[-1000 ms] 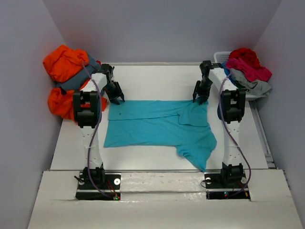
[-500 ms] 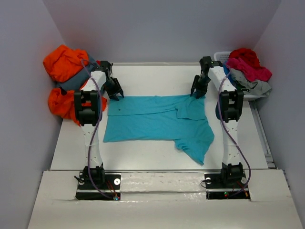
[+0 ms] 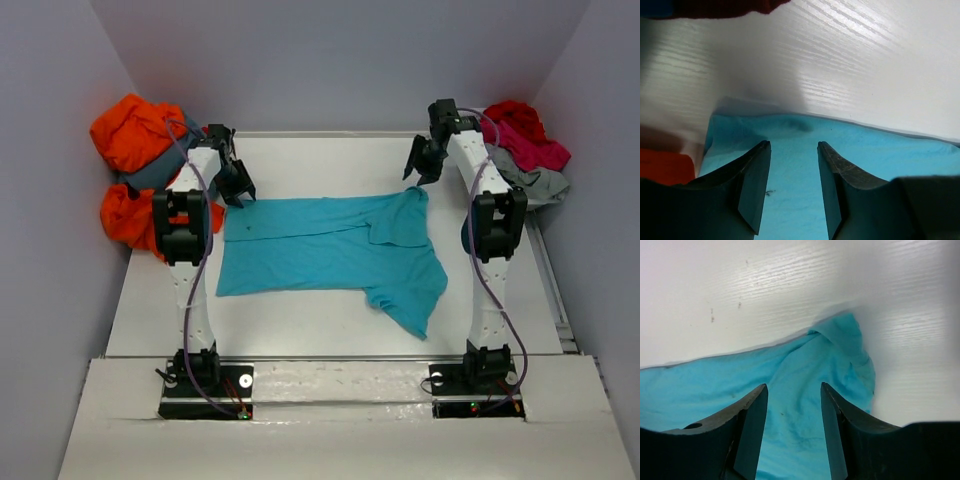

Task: Fold and stack the t-shirts
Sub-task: Fold the flattened T-shirt at the center of the board.

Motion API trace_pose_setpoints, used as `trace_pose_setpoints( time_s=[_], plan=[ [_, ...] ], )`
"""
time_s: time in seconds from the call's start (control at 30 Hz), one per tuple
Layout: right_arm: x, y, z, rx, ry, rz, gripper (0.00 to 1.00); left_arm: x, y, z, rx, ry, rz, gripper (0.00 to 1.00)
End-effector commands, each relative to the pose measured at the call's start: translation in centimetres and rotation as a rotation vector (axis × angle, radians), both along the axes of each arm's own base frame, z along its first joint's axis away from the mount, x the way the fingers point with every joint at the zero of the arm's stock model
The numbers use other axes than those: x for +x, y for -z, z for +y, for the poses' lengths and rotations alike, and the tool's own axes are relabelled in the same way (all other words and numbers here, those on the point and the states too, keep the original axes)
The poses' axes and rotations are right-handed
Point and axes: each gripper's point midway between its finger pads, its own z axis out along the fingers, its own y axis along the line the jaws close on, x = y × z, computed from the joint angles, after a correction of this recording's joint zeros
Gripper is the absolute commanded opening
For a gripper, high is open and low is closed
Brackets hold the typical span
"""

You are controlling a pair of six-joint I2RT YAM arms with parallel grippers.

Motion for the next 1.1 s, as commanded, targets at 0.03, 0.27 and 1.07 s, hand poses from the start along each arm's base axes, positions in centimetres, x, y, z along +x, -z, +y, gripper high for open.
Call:
trace_pose_setpoints(
  time_s=[0.03, 0.27, 1.07],
  plan=[
    [0.6, -6.3, -2.9, -0.119, 0.051, -0.162, 0.53, 0.3, -7.3, -0.5, 0.038, 0.032, -0.152, 0.55],
    [1.2, -4.0, -4.5, -0.199, 0.140, -0.099, 0.50, -1.2, -5.7, -4.0, 0.017, 0.119, -0.104, 0.55],
    [5.0, 1.4, -5.2, -0.199, 0.147, -0.120, 0.49, -3.9, -1.7, -7.2, 0.031, 0.230, 0.000, 0.55]
  ],
)
